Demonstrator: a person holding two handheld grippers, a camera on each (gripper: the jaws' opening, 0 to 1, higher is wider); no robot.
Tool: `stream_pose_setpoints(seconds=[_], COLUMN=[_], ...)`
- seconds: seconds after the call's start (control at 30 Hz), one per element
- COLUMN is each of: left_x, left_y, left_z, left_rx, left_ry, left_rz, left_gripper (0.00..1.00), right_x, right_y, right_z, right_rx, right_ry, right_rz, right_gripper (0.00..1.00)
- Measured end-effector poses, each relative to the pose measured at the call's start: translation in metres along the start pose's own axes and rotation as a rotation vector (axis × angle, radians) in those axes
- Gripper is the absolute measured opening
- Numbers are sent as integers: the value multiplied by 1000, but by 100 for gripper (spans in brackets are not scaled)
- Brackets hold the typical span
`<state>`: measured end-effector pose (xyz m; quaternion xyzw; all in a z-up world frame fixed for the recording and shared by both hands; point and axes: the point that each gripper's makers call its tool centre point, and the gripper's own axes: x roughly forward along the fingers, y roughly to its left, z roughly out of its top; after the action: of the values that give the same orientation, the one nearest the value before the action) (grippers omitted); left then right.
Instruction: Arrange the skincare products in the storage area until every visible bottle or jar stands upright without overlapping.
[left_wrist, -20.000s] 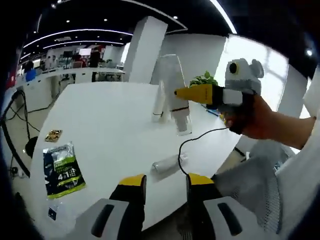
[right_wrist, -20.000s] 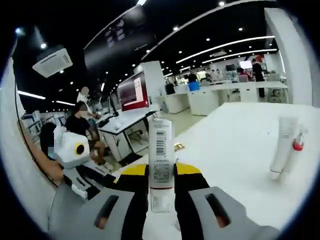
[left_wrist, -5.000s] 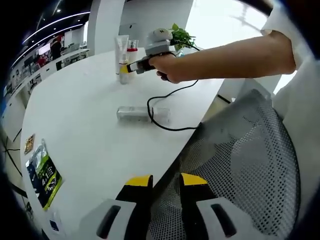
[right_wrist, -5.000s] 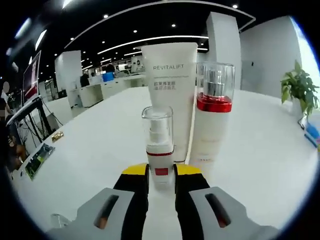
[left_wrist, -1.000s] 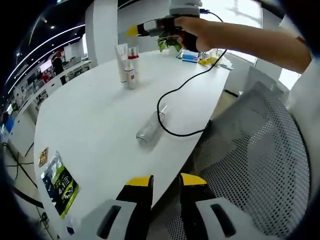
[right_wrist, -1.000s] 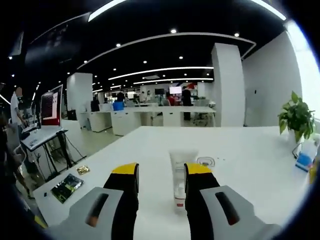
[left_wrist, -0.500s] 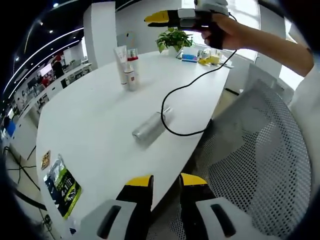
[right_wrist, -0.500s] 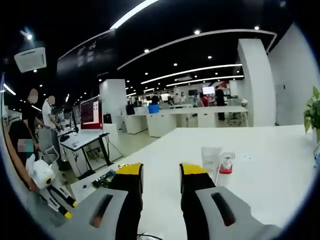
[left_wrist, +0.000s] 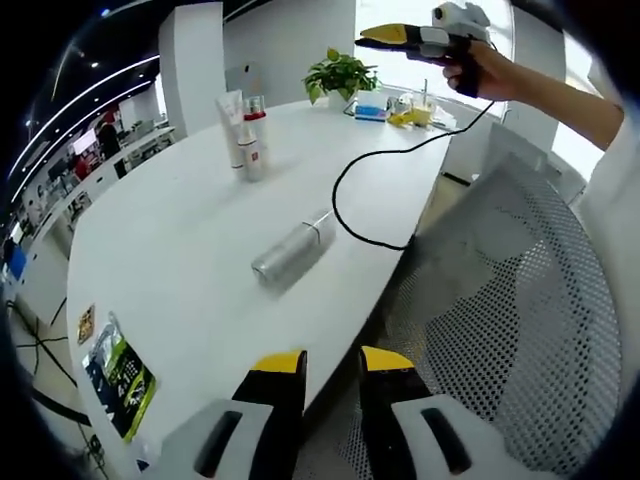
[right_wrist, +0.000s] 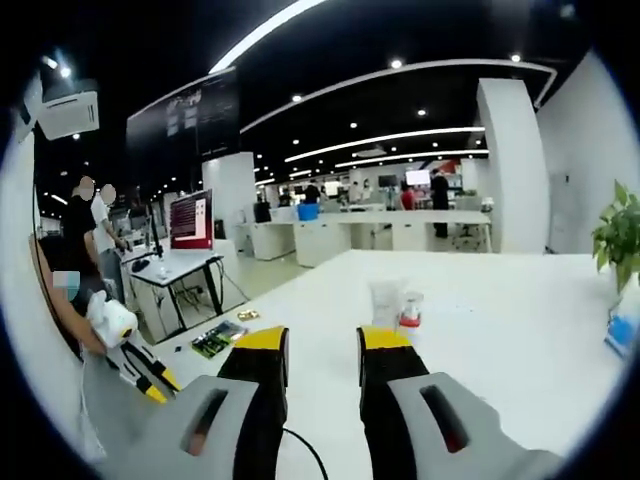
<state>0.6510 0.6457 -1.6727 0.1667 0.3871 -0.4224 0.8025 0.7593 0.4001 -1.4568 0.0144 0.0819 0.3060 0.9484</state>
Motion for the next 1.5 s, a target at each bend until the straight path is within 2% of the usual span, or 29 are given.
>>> stream_pose_setpoints(seconds=[0.2, 0.3, 0.5, 0.77, 0.97, 1.03, 1.13, 1.23, 1.33, 1.5], left_x=[0, 0, 0, 1, 3, 3, 3, 3, 3, 3], left_y=[-1, 1, 0, -4, -7, -7, -6, -5, -5, -4], left_z=[-1, -1, -2, -2, -3, -2, -2, -1, -1, -2], left_rx=[-2, -7, -7, 6, 9, 4, -10, -33, -46, -59], left_ry=[5, 5, 14, 21, 26, 27, 34, 34, 37, 42], left_rz=[-3, 1, -1, -18, -31, -36, -43, -49, -51, -58], left_gripper=[21, 21, 21, 21, 21, 21, 22, 22, 23, 24], right_x=[-34, -52, -82, -118, -150, -153, -148, -136, -119, -96], right_y=[-15, -19, -35, -58, -80, -80, -75, -66, -51, -29], right_z=[10, 17, 34, 55, 69, 70, 61, 45, 21, 2], right_rx=[-46, -31, -40, -138, -154, -142, -131, -110, -93, -40], right_ry=[31, 10, -26, 1, -19, -33, -30, -25, 19, 20], right_rz=[-10, -1, -55, -115, -165, -166, -156, -134, -105, -67], right_gripper=[20, 18, 19, 19, 18, 17, 17, 19, 18, 19])
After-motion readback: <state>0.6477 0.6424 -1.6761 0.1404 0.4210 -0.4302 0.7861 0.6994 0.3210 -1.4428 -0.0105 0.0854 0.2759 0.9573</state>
